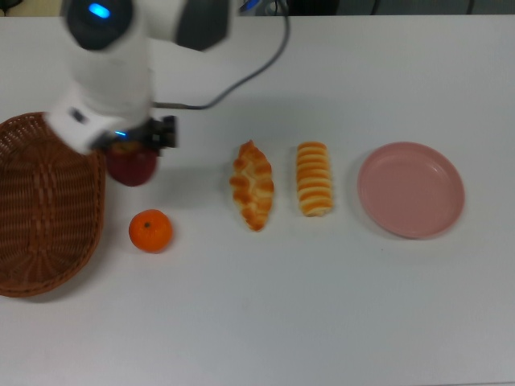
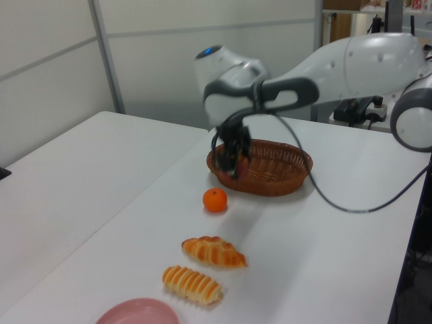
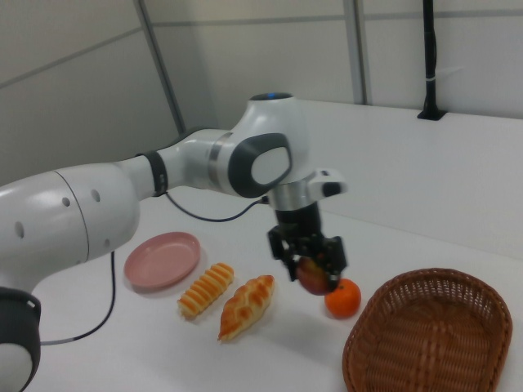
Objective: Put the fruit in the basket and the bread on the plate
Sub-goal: 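Grasp the red apple and lift it toward the basket, then lower the apple into the basket and open the gripper, then move the gripper over the braided bread roll and grasp it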
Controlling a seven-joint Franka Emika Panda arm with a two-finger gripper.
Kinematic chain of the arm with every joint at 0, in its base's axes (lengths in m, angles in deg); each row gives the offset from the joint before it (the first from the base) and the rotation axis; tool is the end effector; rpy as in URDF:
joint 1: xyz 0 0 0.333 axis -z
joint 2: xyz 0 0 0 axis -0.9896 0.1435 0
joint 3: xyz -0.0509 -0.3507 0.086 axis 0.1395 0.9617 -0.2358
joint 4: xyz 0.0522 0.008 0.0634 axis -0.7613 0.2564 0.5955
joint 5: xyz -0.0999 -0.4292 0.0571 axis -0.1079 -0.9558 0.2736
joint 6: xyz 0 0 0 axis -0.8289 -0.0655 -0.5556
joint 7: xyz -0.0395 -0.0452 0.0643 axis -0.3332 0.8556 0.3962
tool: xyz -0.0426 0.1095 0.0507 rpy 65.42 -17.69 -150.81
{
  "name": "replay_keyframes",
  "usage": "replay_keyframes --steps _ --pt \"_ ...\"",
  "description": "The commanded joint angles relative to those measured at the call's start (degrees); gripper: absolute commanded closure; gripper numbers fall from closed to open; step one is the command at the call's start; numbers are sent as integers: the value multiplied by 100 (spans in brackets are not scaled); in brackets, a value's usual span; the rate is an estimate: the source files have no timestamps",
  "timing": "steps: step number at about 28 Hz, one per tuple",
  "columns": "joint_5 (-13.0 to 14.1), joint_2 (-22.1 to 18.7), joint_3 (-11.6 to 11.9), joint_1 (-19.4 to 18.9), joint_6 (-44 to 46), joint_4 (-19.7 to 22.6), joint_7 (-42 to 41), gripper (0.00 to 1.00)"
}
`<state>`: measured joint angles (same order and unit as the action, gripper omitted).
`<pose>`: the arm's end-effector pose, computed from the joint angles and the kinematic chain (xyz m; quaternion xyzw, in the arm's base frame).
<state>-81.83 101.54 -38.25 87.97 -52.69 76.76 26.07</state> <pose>0.7457 -0.0921 0.4630 0.9964 0.0294 -0.0461 0.0641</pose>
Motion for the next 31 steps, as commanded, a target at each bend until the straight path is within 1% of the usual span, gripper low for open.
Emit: replay_keyframes --steps 1,3,4,7,10,12,14,19,20,21,23,24,25,29,31 --pt "153 13 20 598 -782 29 -72 100" --pt "153 48 11 800 -1098 46 -72 100" --pt "153 179 11 932 -1430 55 -46 100" --pt "144 381 11 1038 -2003 64 -28 100" --pt "109 716 55 1109 -2689 73 -37 100" --pt "91 865 64 1118 -2883 73 -37 100" --pt "56 1075 160 1109 -3041 73 -37 99" --pt "-163 1200 169 1109 -3077 116 -55 93" --pt "-181 1200 169 1109 -3077 169 -55 86" --pt "-164 1200 169 1109 -3077 169 -46 73" --pt "-137 1191 169 1100 -3069 169 -28 28" --pt "-155 1191 169 1100 -3068 169 -28 3" --pt "-172 1165 169 1083 -3068 169 -28 0" --pt "-102 1121 178 1100 -3051 143 -19 0" --pt "-58 1024 178 1109 -3025 143 -19 0"
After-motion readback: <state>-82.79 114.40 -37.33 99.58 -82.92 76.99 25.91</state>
